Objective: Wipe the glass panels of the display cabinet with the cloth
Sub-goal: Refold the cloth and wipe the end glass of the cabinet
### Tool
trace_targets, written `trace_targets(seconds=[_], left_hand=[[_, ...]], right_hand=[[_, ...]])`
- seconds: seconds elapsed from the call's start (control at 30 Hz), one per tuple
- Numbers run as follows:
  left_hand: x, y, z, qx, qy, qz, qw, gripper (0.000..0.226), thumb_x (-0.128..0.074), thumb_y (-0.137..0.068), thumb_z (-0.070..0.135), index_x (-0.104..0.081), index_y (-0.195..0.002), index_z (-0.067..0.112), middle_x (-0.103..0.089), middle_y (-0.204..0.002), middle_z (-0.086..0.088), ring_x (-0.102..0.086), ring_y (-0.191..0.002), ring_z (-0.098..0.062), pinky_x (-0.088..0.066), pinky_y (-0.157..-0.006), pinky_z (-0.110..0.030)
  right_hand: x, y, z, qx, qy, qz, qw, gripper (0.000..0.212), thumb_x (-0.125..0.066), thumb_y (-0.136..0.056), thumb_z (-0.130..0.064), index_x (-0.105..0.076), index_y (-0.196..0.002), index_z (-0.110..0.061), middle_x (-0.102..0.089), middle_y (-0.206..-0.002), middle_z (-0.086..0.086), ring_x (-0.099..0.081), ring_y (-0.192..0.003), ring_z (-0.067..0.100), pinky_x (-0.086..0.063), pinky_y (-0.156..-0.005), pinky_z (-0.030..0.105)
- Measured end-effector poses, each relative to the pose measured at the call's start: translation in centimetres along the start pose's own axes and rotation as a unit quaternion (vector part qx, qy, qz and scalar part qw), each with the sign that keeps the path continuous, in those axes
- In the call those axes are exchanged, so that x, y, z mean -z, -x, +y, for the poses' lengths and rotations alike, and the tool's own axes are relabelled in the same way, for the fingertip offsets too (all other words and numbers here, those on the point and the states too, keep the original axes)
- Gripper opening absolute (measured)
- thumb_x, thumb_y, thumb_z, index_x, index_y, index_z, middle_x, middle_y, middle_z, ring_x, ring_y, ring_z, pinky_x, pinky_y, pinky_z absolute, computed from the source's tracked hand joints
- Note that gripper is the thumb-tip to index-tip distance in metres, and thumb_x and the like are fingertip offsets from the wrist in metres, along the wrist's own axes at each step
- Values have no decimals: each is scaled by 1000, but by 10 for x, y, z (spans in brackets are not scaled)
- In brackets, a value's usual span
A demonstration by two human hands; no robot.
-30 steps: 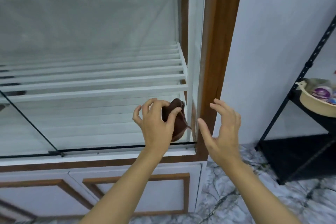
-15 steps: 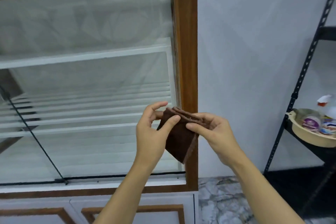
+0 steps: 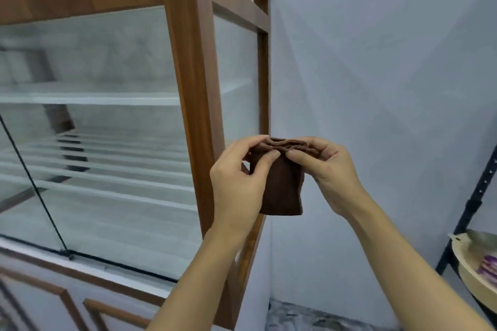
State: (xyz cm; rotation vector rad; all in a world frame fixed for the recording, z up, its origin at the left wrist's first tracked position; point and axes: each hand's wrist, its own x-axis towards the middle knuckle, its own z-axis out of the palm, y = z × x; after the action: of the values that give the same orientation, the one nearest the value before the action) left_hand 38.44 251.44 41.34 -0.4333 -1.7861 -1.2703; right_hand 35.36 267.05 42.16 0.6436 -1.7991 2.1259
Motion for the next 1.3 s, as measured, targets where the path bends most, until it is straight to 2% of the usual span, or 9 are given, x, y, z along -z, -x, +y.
trace_targets(seconds=[0.13, 0.27, 0.5, 0.67, 0.8, 0.93, 1.13, 1.23, 1.3], left_hand=[[-45, -3, -8, 55, 13, 23, 998, 22, -76, -88, 17, -72, -109, 22, -71, -101, 11, -64, -100, -4, -51, -77, -10], [-85, -15, -33, 87, 16, 54, 995, 23, -76, -87, 17, -69, -103, 32, -70, -98, 16, -64, -97, -3, -55, -76, -19], [-146, -80, -96, 76, -26, 127, 989, 20, -76, -87, 17, -69, -99, 30, -70, -96, 14, -66, -92, -6, -59, -76, -31], [-170, -124, -135, 32, -83, 187, 978, 20, -77, -86, 14, -69, -97, 28, -70, -93, 11, -65, -90, -5, -50, -73, -17], [-180, -141, -151, -13, -170, 196, 966, 15, -76, -87, 13, -72, -101, 18, -70, -96, 6, -63, -94, -2, -45, -76, -9], [-182, -148, -156, -30, -246, 247, 937, 26, -78, -85, 14, -72, -110, 16, -70, -100, 6, -63, -97, -2, -47, -80, -11], [-185, -145, -133, -26, -322, 408, 854, 53, -82, -80, 10, -58, -120, 35, -68, -93, 13, -65, -90, -7, -45, -78, -12], [-182, -143, -115, -42, -379, 463, 800, 55, -82, -80, 7, -53, -115, 37, -67, -91, 13, -65, -86, -4, -44, -77, -11], [-175, -144, -102, -58, -423, 478, 768, 52, -81, -81, 8, -50, -115, 31, -66, -90, 11, -64, -83, 0, -44, -75, -9]], right_hand=[[39, -27, 16, -9, -11, -25, 1000, 24, -74, -77, -14, -74, -101, -9, -76, -99, 11, -71, -99, 24, -58, -87, 31], [62, -65, 45, -10, -17, -41, 999, 20, -72, -82, -7, -74, -102, -7, -76, -97, 10, -71, -98, 23, -58, -86, 31], [83, -166, 91, 34, -41, -76, 996, 21, -71, -84, -3, -72, -105, -7, -75, -99, 7, -71, -99, 20, -58, -84, 28], [77, -241, 115, 70, -67, -106, 990, 22, -71, -83, 0, -72, -103, -8, -76, -96, 2, -71, -96, 17, -56, -81, 23], [62, -279, 139, 82, -100, -135, 982, 17, -71, -83, 0, -73, -98, -8, -75, -92, 3, -71, -91, 17, -56, -83, 26], [47, -307, 150, 90, -140, -200, 965, 18, -71, -81, 1, -73, -95, -10, -76, -87, -3, -72, -88, 13, -55, -79, 21], [22, -322, 139, 140, -172, -330, 918, 18, -74, -81, -2, -74, -92, -16, -76, -91, -1, -72, -90, 13, -57, -83, 27], [9, -322, 130, 164, -172, -363, 901, 17, -79, -80, -12, -74, -87, -27, -74, -90, -10, -67, -95, 7, -51, -83, 22], [-3, -318, 121, 186, -150, -362, 901, 12, -79, -77, -30, -72, -81, -39, -68, -89, -23, -62, -101, 4, -46, -94, 28]])
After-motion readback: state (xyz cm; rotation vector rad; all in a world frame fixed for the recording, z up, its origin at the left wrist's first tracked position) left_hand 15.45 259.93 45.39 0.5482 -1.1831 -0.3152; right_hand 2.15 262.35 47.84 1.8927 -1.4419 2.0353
